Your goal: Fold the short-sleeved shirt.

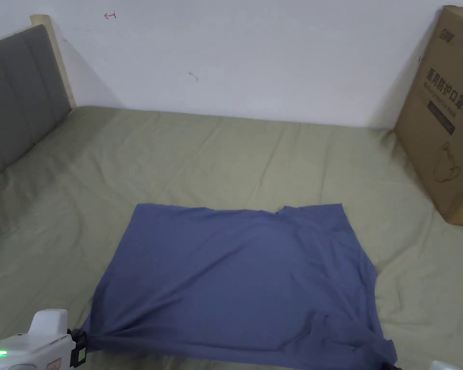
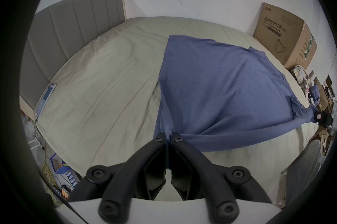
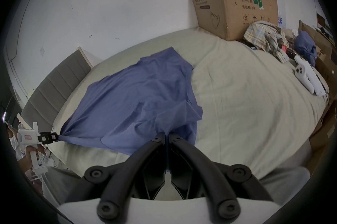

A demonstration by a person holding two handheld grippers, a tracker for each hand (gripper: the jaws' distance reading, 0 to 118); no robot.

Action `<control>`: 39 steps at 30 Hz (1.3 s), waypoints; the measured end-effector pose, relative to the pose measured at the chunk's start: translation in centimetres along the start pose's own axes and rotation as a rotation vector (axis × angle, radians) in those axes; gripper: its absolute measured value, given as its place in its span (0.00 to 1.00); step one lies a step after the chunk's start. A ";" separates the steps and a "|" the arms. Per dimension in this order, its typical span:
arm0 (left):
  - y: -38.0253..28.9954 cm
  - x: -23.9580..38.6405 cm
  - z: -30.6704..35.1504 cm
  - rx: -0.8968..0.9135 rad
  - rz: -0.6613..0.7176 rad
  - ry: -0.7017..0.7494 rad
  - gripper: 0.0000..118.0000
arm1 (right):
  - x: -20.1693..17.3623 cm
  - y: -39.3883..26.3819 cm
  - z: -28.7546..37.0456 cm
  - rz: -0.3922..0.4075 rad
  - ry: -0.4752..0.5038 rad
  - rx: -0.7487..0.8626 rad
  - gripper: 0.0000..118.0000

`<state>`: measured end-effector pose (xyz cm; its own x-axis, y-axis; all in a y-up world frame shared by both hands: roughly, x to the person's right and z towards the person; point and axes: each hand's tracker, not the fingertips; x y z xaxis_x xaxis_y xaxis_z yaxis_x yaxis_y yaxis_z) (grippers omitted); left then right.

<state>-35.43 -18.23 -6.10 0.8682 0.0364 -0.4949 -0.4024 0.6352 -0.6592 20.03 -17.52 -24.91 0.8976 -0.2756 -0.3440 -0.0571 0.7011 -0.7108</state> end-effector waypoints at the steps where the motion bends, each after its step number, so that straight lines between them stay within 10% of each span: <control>1: -0.3 -0.2 -0.2 -0.009 0.002 0.000 0.00 | -0.1 -0.6 -0.1 -0.007 -0.006 -0.012 0.00; 11: -2.8 1.1 -2.2 -0.086 -0.013 0.054 0.01 | -0.4 -3.9 -5.5 -0.041 -0.155 -0.210 0.00; 15: -1.3 1.1 -1.8 -0.140 0.050 0.066 0.26 | -1.0 -2.5 -5.2 -0.017 -0.187 -0.215 0.03; 17: 0.0 0.9 -0.4 -0.120 0.113 0.023 0.63 | -1.8 -1.0 -4.4 0.052 -0.203 -0.177 0.35; 20: 2.5 1.4 3.5 0.067 0.159 -0.060 0.84 | -3.3 2.5 -2.1 0.099 -0.161 -0.036 0.73; 31: 11.3 6.4 14.8 0.625 0.050 -0.046 0.83 | -13.9 13.5 9.1 0.279 -0.130 0.510 0.73; 32: 11.5 6.9 15.1 0.661 0.032 -0.029 0.80 | -15.0 13.5 9.8 0.270 -0.009 0.539 0.72; 39: 11.1 8.5 15.5 0.752 0.030 -0.037 0.27 | -17.2 13.3 10.7 0.341 -0.112 0.636 0.32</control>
<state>-28.02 1.13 -8.88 0.8744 0.0793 -0.4787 -0.1305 0.9886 -0.0748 8.53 3.58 -21.89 0.9166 0.0713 -0.3934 -0.1072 0.9918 -0.0701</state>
